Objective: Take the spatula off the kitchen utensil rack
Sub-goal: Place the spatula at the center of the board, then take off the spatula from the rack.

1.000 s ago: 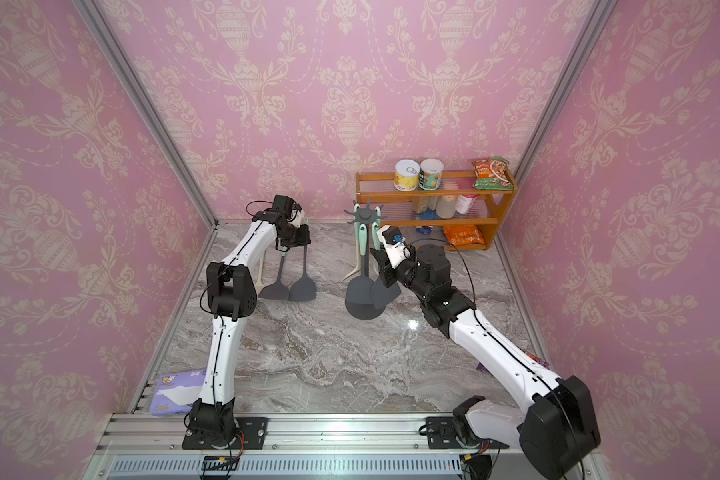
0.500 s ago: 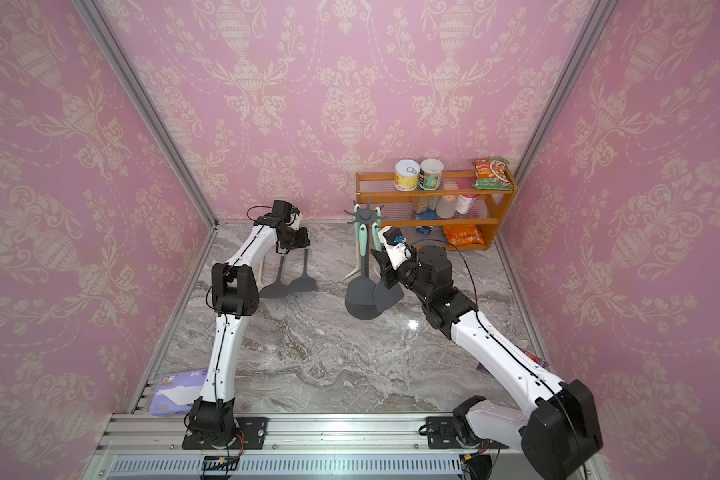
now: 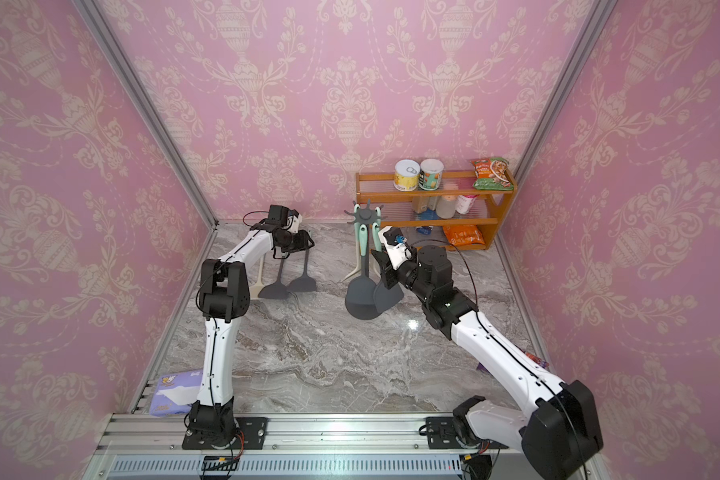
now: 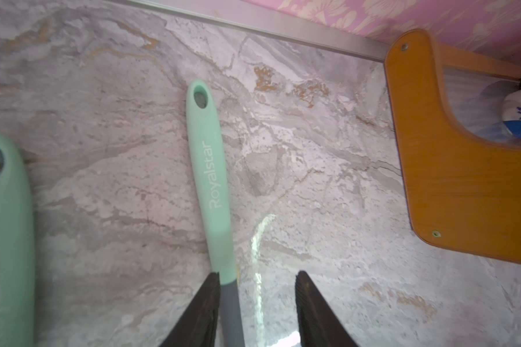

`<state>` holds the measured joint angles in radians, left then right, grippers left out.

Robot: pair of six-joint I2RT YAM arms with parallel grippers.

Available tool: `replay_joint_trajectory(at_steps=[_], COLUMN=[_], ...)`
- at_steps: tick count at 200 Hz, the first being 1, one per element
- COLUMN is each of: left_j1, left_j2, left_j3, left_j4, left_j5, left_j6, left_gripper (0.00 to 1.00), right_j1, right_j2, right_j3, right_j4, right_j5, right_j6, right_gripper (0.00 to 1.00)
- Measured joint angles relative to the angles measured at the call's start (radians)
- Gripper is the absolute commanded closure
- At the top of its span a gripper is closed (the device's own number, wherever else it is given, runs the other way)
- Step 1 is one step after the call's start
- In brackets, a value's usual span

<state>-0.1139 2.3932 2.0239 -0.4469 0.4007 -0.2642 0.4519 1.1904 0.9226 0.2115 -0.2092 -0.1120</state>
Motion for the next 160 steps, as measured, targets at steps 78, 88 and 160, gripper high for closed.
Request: replay_joint_trajectory(at_steps=[78, 88, 160], left_j1=[-0.105, -0.14, -0.236], left_j2=[-0.61, -0.675, -0.921], left_j3=[-0.608, -0.719, -0.985], left_j4=[0.433, 0.512, 0.877], left_j5=[0.103, 0.125, 0.223], left_j6=[0.023, 0.023, 0.033], left_gripper=[0.48, 0.47, 0.47], right_j1=[0.0, 0.0, -0.015], right_j2=[0.001, 0.001, 0.003], right_j3=[-0.006, -0.006, -0.01], right_j4=[0.013, 0.014, 0.019], right_j5=[-0.001, -0.001, -0.032], right_j6=[0.008, 0.008, 0.007], right_gripper=[0.84, 0.84, 0.9])
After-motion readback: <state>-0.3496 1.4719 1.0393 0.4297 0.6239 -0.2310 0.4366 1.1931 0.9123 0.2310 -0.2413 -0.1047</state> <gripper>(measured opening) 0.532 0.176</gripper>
